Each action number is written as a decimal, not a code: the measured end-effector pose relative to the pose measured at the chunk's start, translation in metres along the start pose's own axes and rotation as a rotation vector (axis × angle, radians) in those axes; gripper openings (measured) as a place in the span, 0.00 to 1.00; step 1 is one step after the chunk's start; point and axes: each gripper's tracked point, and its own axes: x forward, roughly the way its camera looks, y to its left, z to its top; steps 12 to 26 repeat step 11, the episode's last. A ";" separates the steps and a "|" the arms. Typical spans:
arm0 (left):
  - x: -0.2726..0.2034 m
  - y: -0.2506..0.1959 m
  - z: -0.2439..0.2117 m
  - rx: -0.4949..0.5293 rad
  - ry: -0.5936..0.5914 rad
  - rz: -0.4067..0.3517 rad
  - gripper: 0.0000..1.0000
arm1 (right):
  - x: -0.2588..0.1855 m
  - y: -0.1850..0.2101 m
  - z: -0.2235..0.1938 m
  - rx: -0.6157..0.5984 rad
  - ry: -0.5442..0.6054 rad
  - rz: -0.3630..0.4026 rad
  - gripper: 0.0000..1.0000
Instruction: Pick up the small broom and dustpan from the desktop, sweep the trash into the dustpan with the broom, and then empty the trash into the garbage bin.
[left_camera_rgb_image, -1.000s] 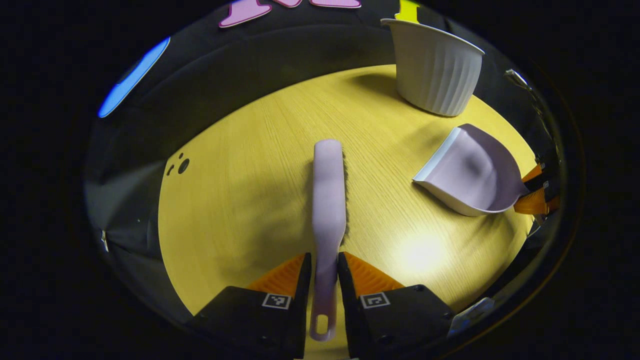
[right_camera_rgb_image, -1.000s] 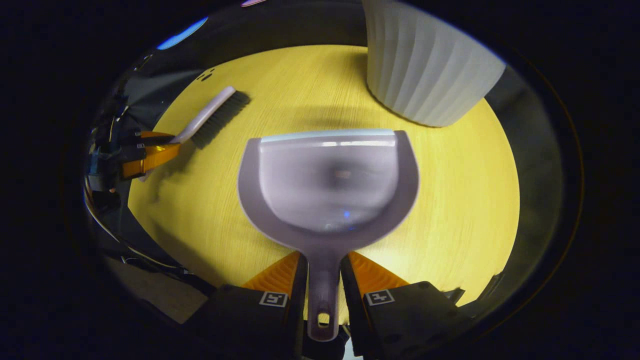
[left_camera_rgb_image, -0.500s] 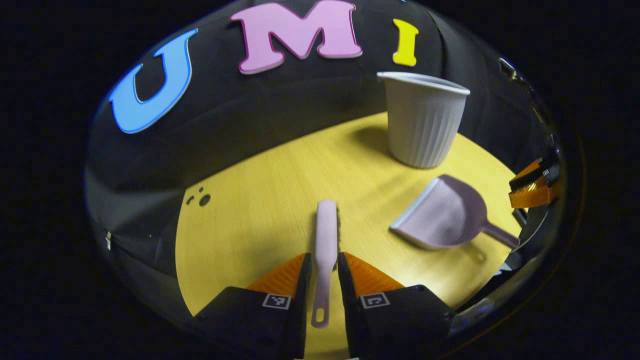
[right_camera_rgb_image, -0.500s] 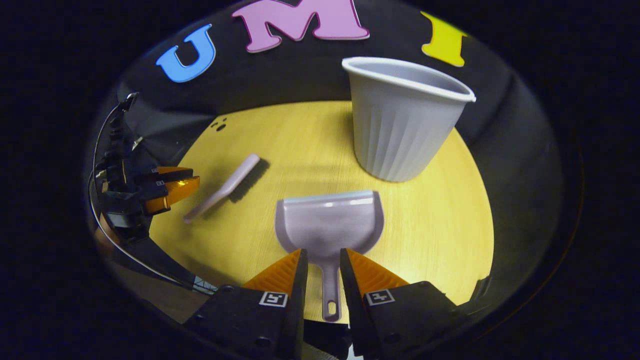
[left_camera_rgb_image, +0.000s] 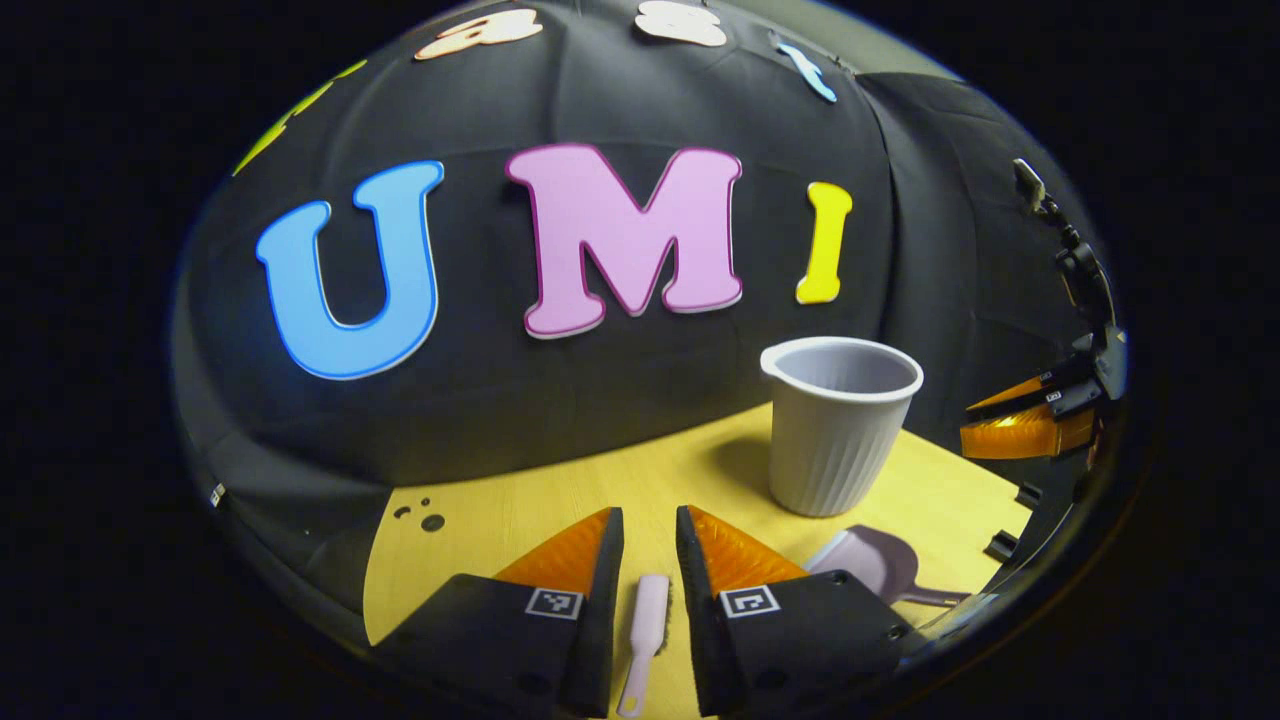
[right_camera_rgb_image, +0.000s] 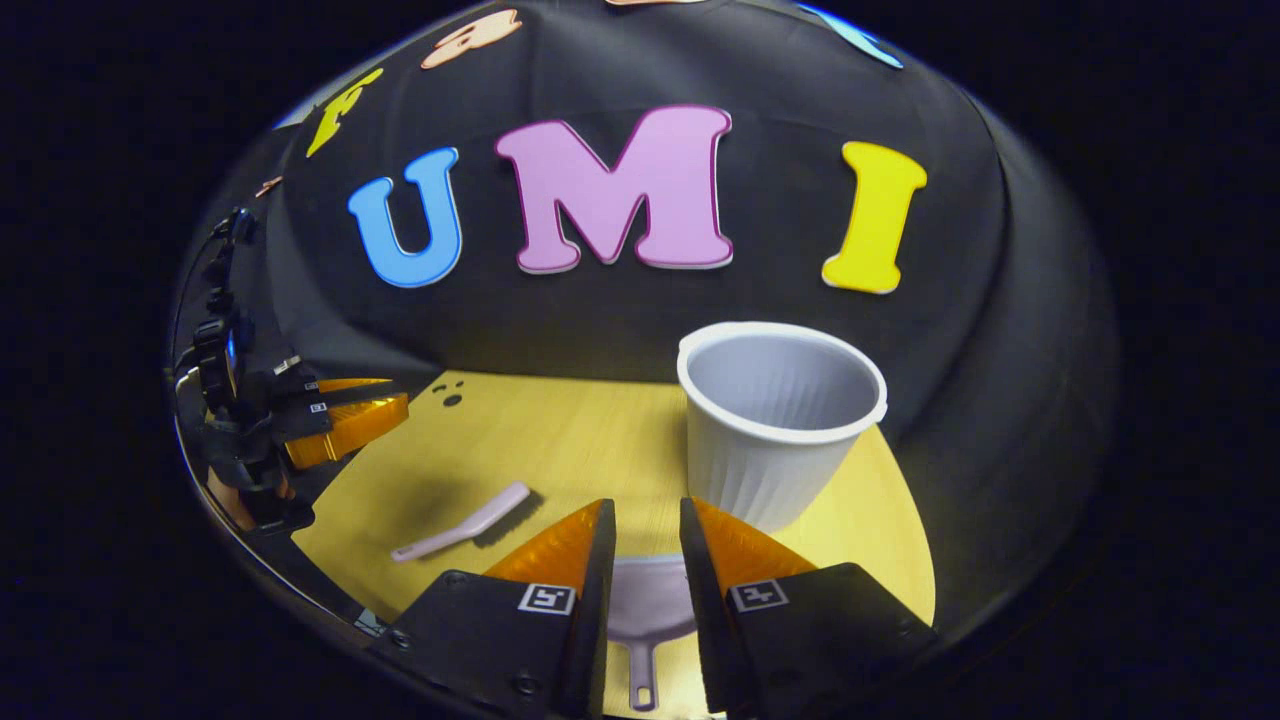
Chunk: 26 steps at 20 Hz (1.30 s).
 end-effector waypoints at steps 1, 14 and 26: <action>-0.003 0.000 0.005 -0.001 -0.026 0.006 0.36 | -0.003 -0.002 0.011 -0.012 -0.040 -0.011 0.41; -0.015 -0.009 0.020 -0.036 -0.090 -0.020 0.36 | -0.012 -0.012 0.034 -0.058 -0.207 -0.088 0.45; -0.015 -0.009 0.020 -0.036 -0.090 -0.020 0.36 | -0.012 -0.012 0.034 -0.058 -0.207 -0.088 0.45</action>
